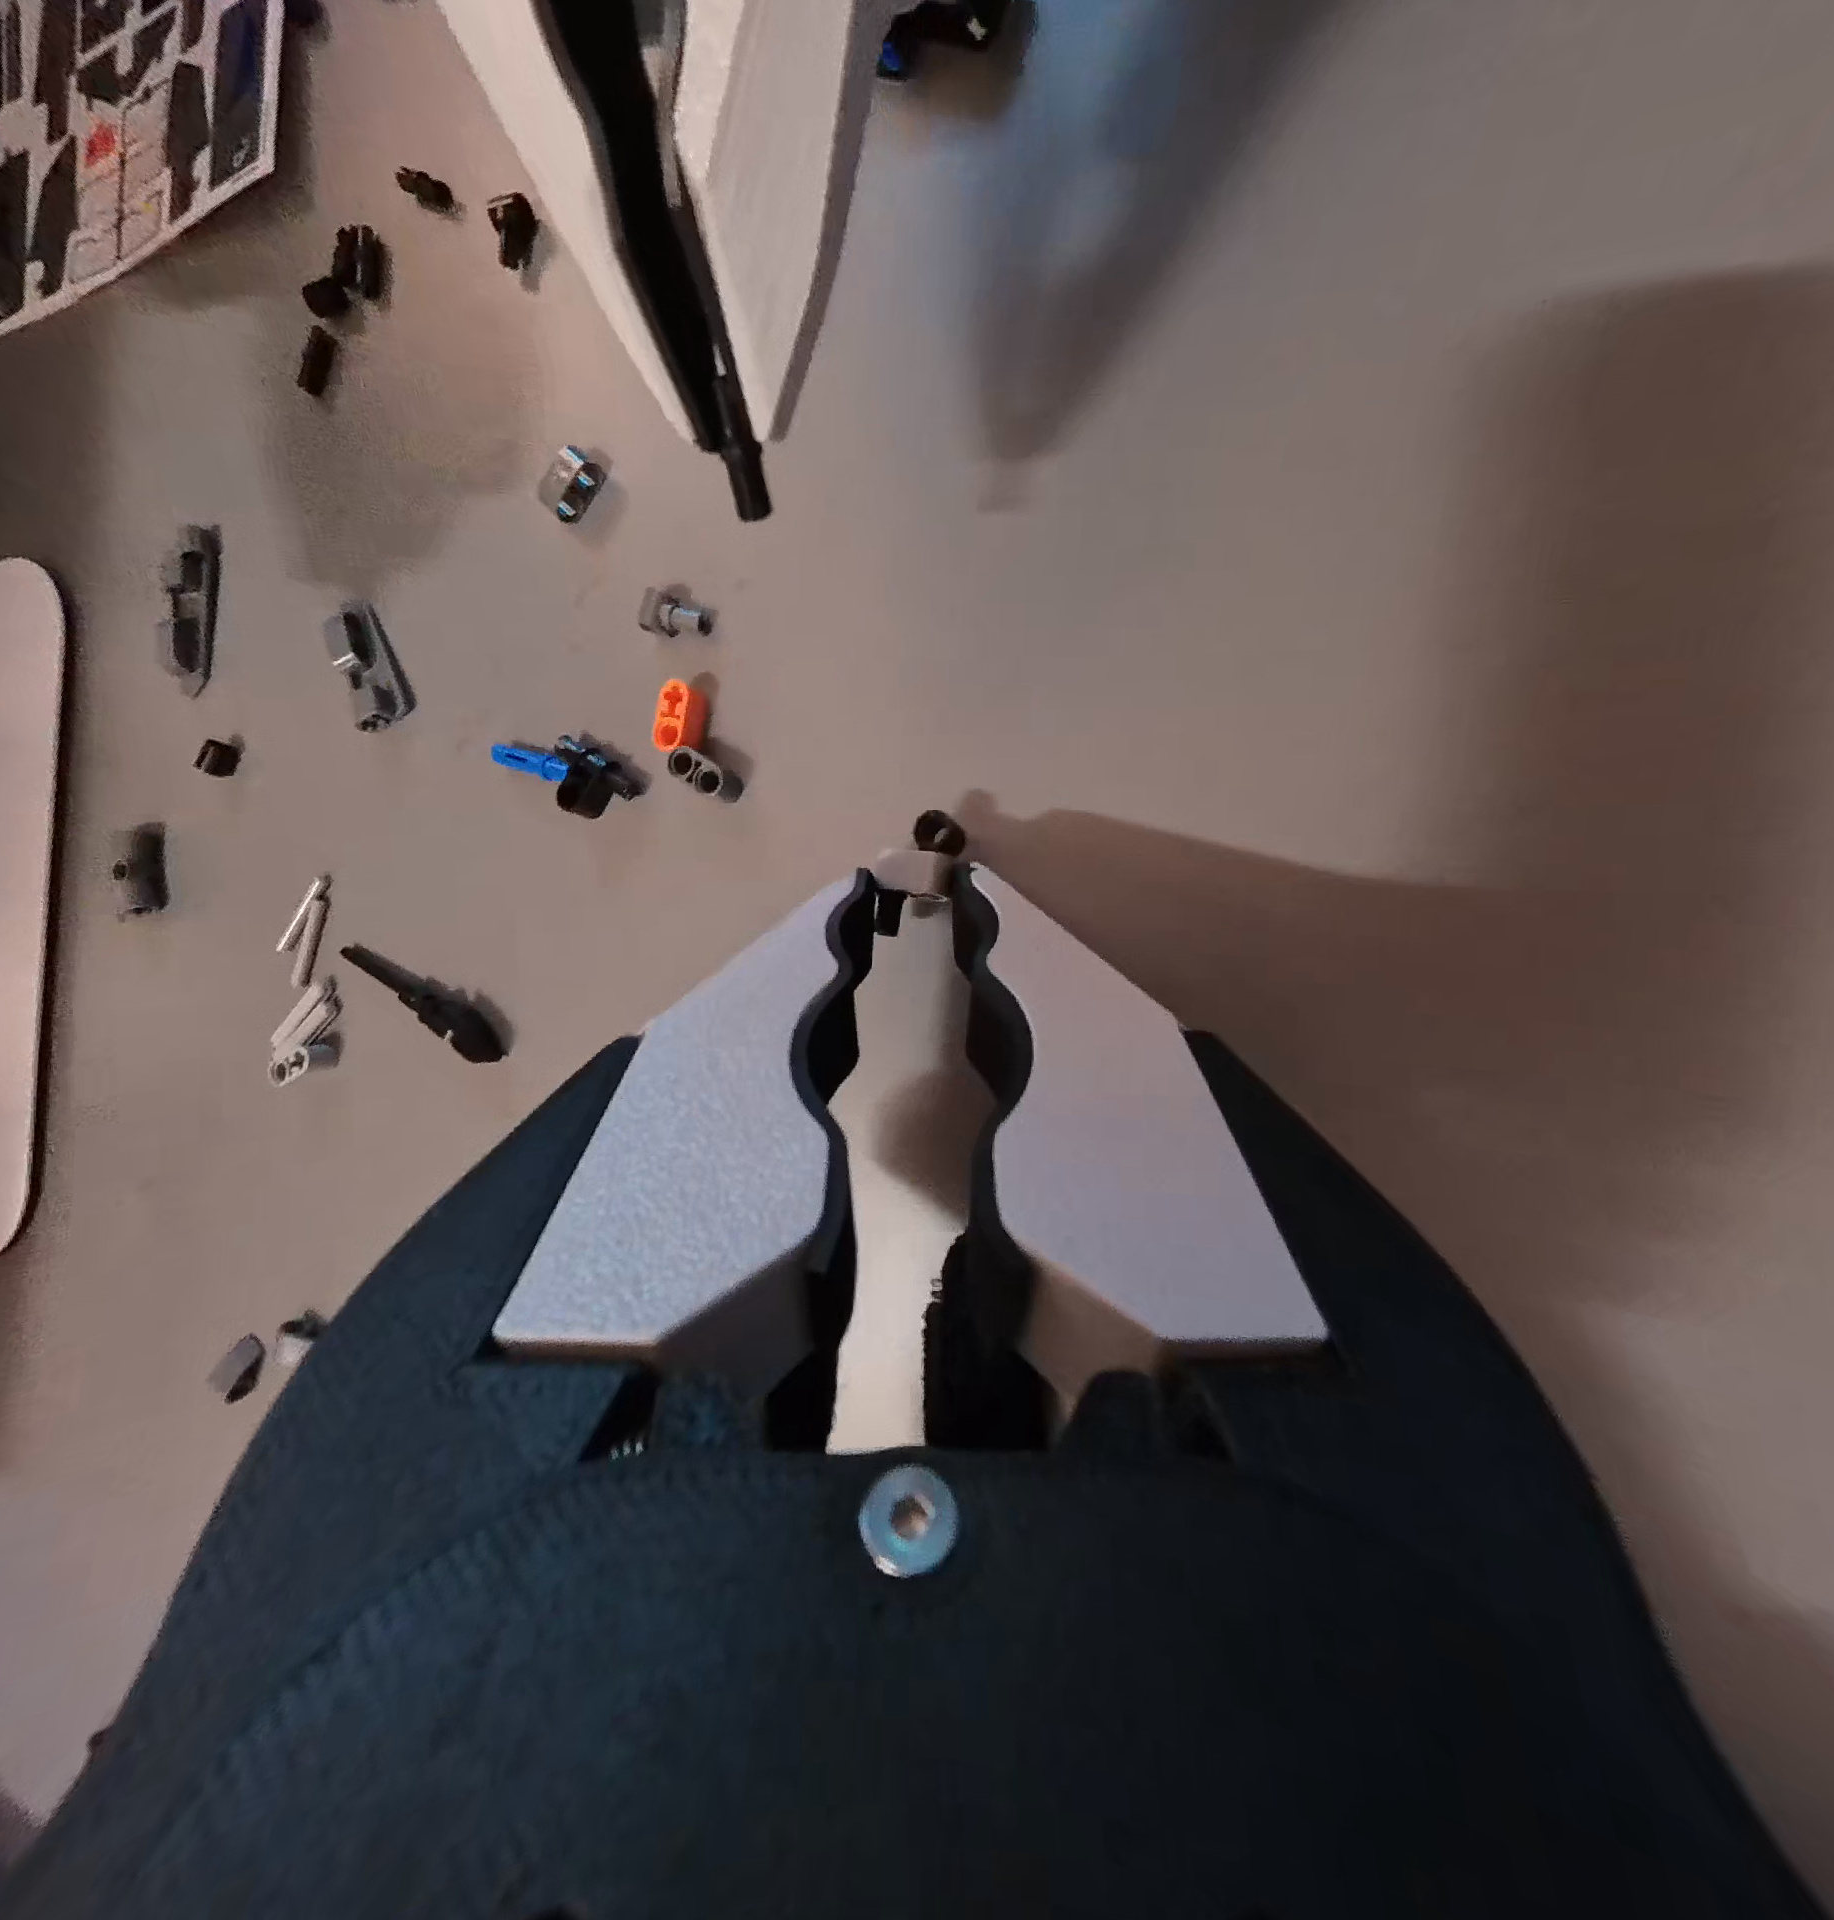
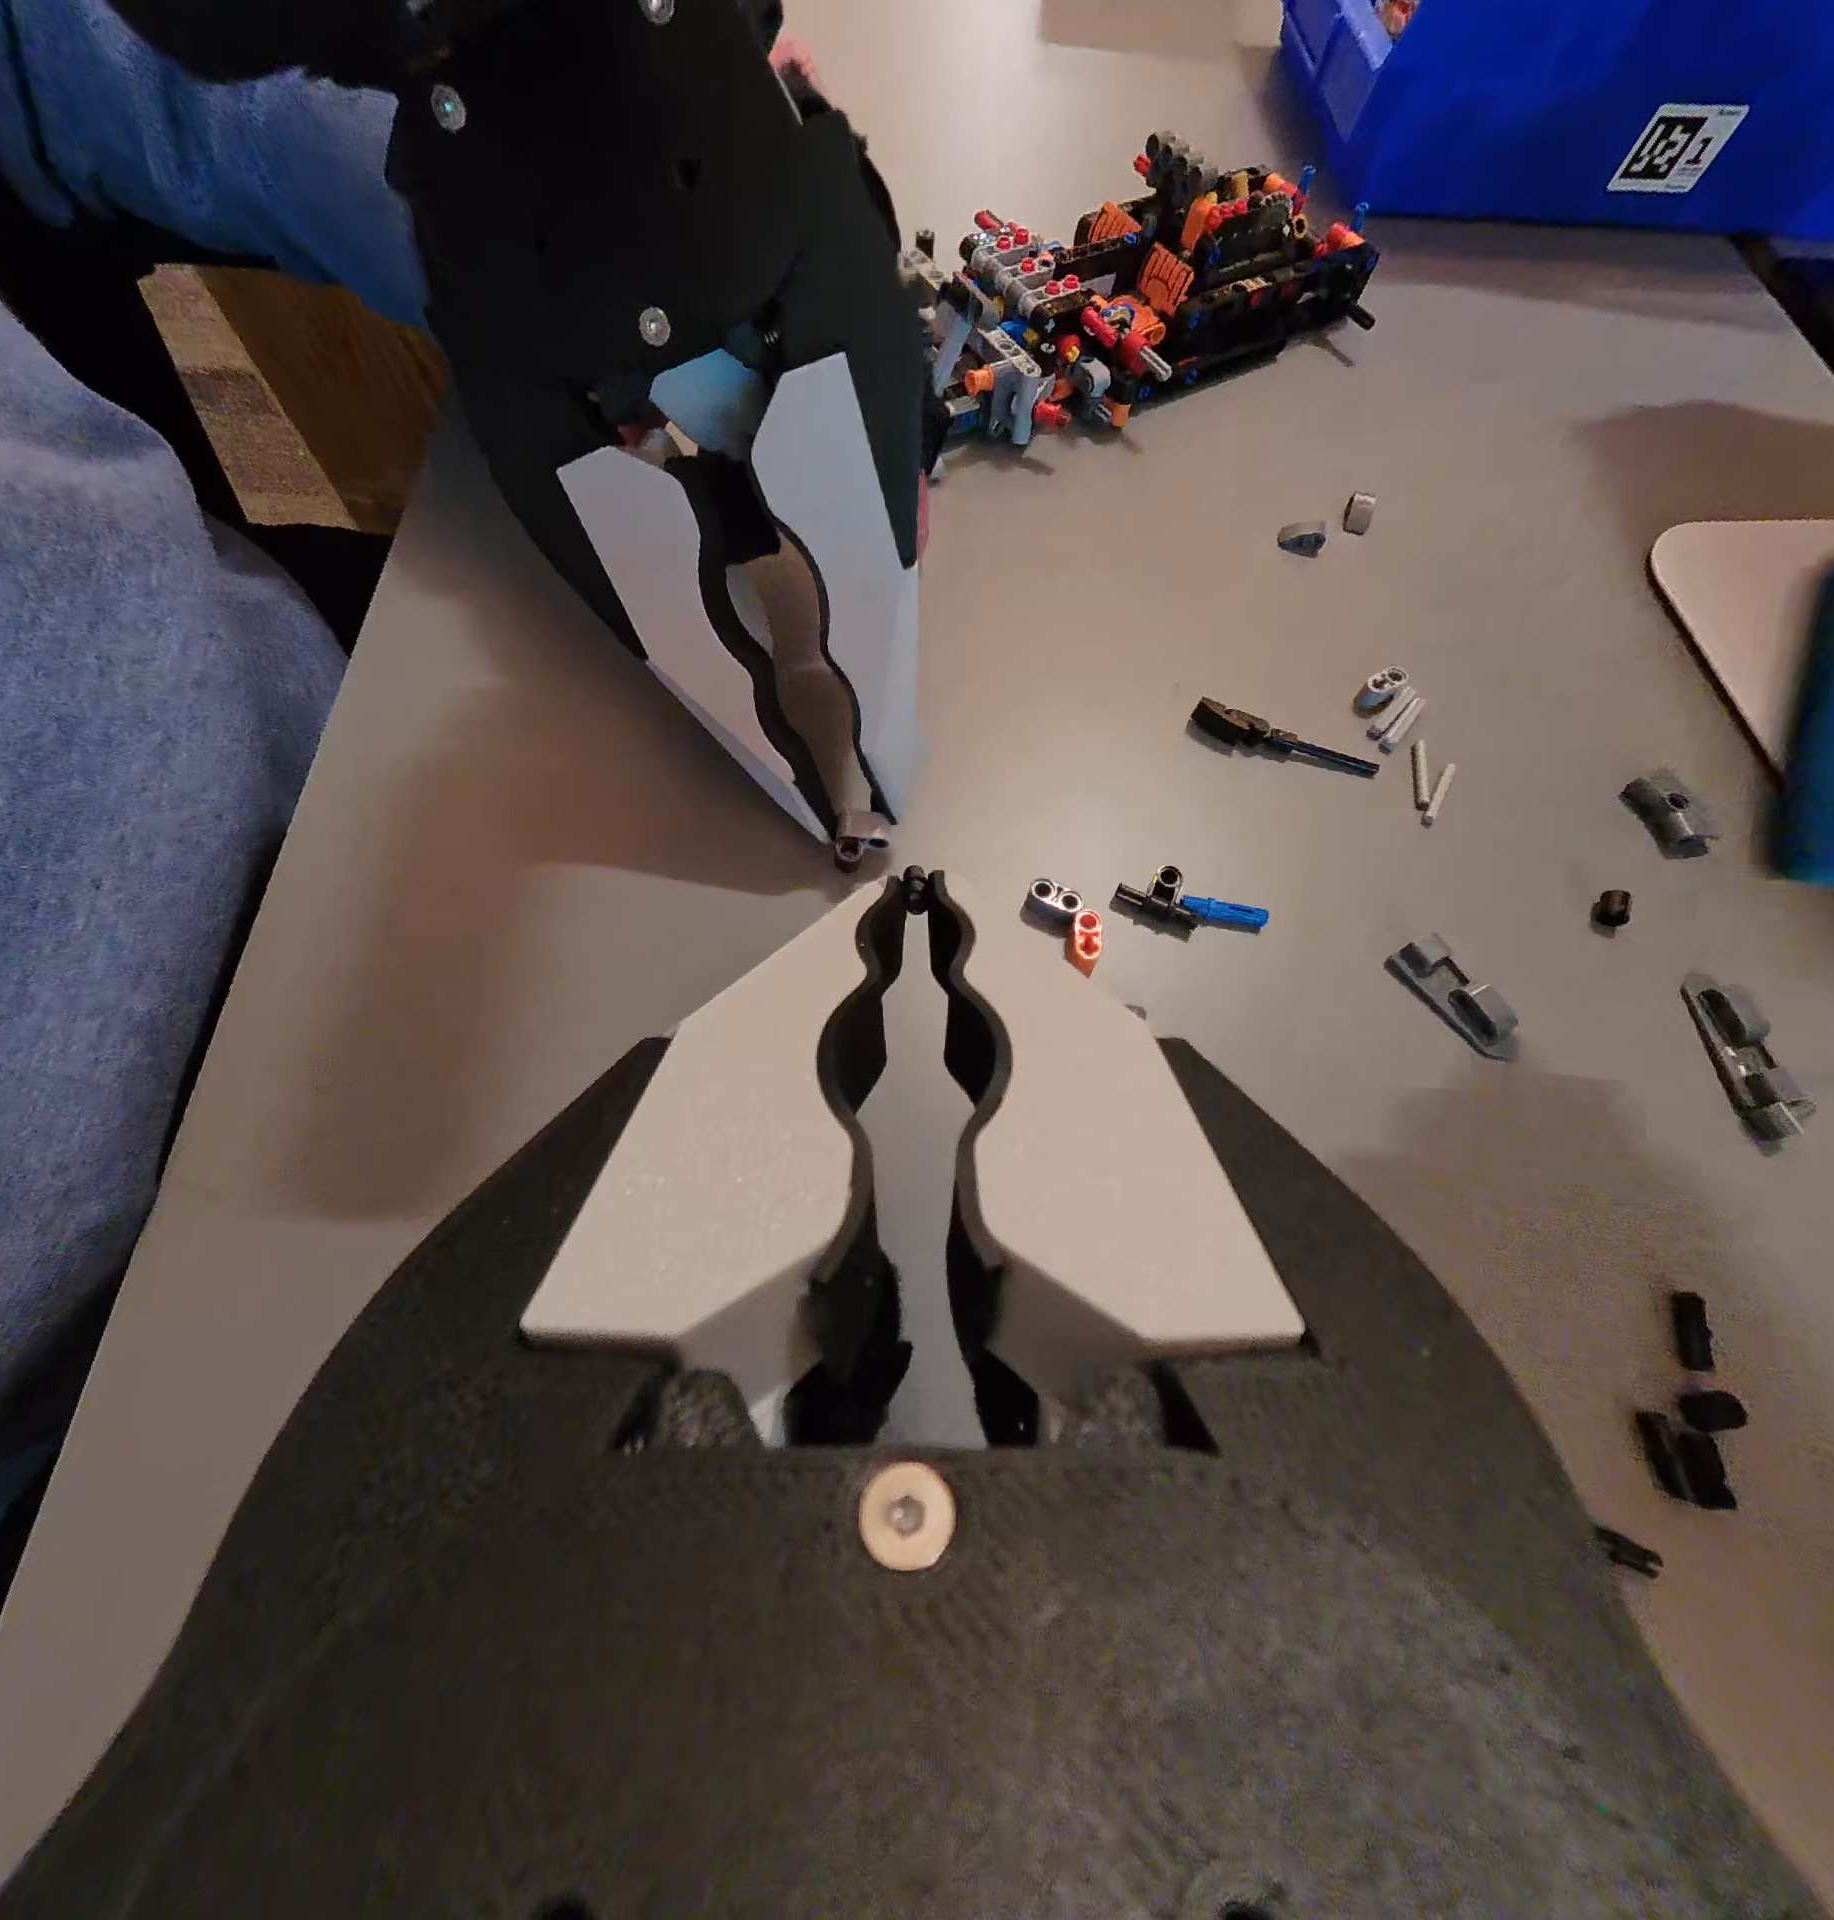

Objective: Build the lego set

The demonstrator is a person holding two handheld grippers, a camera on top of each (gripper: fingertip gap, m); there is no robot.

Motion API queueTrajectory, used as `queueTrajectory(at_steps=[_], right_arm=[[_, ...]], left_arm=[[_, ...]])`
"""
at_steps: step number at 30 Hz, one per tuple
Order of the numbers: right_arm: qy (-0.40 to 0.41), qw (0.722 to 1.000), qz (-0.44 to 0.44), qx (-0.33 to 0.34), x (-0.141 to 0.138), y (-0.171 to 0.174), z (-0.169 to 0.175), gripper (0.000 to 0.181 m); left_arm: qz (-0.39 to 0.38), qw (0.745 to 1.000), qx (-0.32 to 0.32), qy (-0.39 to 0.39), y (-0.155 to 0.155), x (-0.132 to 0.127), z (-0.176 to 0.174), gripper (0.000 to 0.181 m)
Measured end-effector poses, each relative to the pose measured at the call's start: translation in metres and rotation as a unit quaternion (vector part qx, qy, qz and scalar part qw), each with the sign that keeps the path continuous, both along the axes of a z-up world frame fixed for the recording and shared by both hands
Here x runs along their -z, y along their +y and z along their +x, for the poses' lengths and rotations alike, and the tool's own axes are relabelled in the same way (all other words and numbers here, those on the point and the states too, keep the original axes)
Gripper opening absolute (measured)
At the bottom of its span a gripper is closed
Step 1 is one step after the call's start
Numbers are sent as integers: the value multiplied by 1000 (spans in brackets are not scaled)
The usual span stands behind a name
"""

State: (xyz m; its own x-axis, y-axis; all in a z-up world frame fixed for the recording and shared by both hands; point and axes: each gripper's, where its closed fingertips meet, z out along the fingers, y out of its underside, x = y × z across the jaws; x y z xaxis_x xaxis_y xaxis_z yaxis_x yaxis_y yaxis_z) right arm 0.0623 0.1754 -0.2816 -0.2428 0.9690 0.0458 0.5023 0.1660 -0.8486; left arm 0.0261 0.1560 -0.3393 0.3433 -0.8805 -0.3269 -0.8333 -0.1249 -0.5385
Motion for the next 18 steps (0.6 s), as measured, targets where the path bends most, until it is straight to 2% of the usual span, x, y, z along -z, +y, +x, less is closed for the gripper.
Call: queueTrajectory(at_steps=[15, 18], right_arm=[[-16, 1000, -1, -2, 10, -1, 5, 1], [-23, 1000, 1, -3, 14, -1, 6, 1]], left_arm=[[44, 999, 3, -5, 5, 3, 6, 14], [51, 999, 1, -8, 6, 2, 6, 19]])
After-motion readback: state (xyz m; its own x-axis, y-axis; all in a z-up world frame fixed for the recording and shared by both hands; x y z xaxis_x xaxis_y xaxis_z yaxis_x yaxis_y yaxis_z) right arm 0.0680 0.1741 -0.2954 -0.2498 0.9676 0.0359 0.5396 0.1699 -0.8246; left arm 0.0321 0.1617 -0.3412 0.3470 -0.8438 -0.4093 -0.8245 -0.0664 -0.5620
